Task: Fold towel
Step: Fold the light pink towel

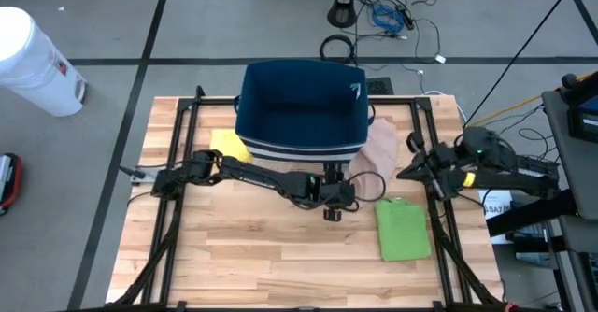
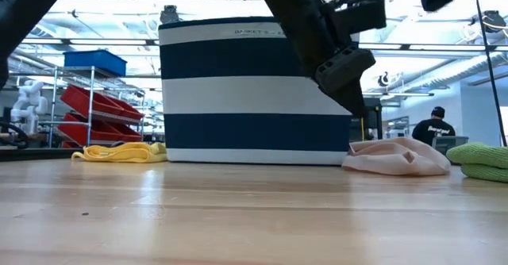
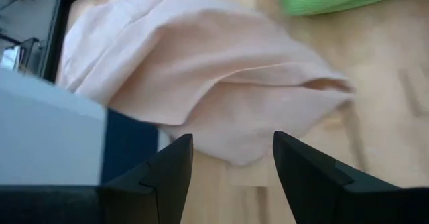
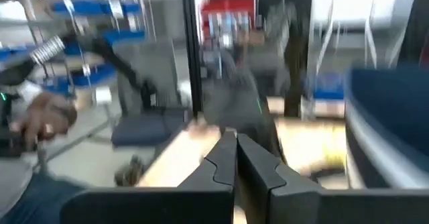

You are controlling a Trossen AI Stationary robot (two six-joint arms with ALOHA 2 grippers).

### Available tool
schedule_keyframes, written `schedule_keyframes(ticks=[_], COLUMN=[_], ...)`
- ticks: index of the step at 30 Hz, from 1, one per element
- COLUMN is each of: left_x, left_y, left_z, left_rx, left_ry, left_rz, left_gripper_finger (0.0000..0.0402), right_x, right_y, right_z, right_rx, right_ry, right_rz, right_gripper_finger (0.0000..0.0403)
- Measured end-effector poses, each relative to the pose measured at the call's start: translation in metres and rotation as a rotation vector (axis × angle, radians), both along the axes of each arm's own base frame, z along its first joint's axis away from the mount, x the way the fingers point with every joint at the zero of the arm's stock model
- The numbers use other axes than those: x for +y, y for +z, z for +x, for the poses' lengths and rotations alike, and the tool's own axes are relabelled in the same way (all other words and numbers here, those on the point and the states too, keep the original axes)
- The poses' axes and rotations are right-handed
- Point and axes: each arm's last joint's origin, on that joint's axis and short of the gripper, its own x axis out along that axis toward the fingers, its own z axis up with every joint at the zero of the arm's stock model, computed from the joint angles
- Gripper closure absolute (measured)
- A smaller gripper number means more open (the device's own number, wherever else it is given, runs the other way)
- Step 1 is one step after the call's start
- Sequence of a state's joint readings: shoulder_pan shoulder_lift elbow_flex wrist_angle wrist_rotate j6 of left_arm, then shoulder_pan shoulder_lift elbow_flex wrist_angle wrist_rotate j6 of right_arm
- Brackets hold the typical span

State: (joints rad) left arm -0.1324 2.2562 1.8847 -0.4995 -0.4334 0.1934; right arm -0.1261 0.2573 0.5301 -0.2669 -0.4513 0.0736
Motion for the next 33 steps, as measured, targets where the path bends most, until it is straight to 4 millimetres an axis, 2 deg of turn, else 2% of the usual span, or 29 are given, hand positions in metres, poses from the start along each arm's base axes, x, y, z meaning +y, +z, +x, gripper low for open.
schedule_keyframes(ticks=[4, 7, 11, 16, 20, 28, 33], left_x=[-0.016, -0.027, -0.042, -0.061, -0.073, -0.085, -0.087], left_y=[0.0, 0.0, 0.0, 0.0, -0.001, -0.001, -0.001], left_z=[-0.002, -0.004, -0.006, -0.01, -0.013, -0.016, -0.017], left_rx=[0.001, 0.001, -0.002, -0.005, -0.002, -0.011, -0.018], left_ry=[-0.035, -0.059, -0.083, -0.119, -0.155, -0.151, -0.141], left_rz=[-0.003, -0.004, -0.011, -0.047, -0.102, -0.137, -0.151], left_gripper_finger=[0.0188, 0.0188, 0.0188, 0.0188, 0.0188, 0.0188, 0.0188], right_x=[-0.002, -0.005, -0.006, -0.005, -0.001, 0.013, 0.023], right_y=[-0.017, -0.026, -0.033, -0.056, -0.074, -0.116, -0.131], right_z=[0.003, 0.007, 0.017, 0.037, 0.052, 0.071, 0.08], right_rx=[0.189, 0.285, 0.343, 0.466, 0.569, 0.717, 0.707], right_ry=[-0.082, -0.157, -0.155, -0.14, -0.119, -0.047, 0.001], right_rz=[0.031, 0.034, 0.043, 0.098, 0.133, 0.145, 0.131], right_gripper_finger=[0.0397, 0.0375, 0.0322, 0.0247, 0.021, 0.0201, 0.0208])
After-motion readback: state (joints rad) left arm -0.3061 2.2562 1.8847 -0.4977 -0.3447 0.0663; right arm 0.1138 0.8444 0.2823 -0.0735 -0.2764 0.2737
